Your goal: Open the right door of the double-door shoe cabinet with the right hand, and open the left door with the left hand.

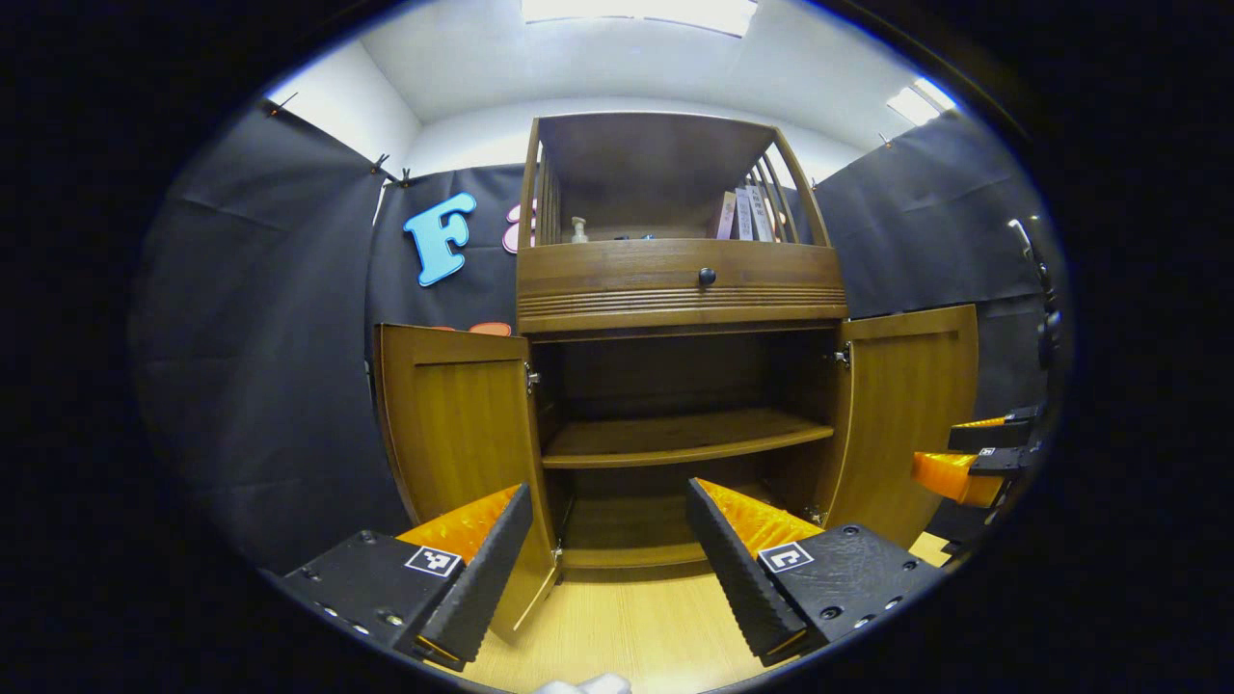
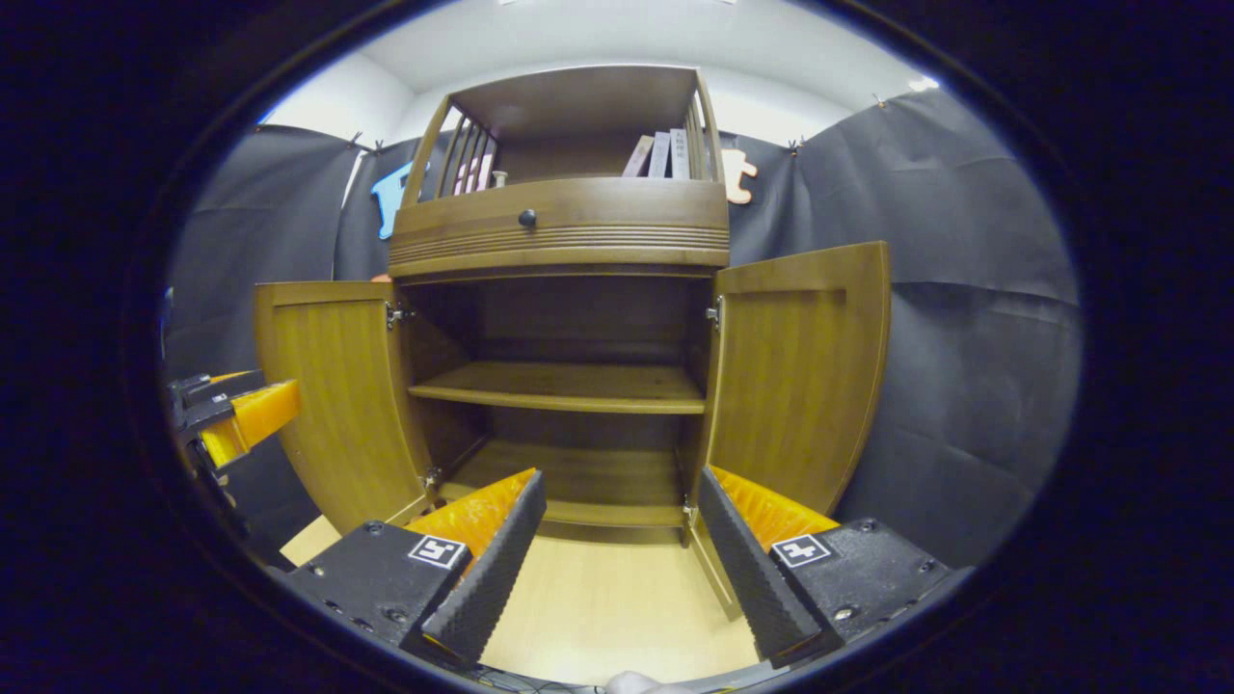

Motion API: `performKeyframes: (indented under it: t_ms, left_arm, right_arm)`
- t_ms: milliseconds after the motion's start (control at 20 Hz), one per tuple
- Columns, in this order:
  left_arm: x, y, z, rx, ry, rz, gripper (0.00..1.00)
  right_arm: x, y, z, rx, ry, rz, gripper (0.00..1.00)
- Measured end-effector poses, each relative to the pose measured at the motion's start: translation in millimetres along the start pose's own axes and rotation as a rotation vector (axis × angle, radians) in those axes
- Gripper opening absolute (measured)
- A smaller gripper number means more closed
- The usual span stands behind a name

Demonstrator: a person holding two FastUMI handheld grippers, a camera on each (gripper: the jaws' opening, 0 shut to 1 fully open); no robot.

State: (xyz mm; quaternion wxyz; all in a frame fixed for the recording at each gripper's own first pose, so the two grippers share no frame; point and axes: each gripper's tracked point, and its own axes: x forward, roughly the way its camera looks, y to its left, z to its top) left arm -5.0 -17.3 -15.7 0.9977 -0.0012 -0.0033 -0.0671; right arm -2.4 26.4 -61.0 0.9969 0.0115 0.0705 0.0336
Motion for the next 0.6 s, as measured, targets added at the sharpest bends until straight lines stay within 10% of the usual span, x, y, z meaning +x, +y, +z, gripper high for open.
performKeyframes:
  t_ms: [600]
  left_arm:
    - [5,-3,-5,0.012,0.020,-0.012,0.96]
  right_arm:
    - [-1,-9,14,0.025,-0.039,-0.036,0.99]
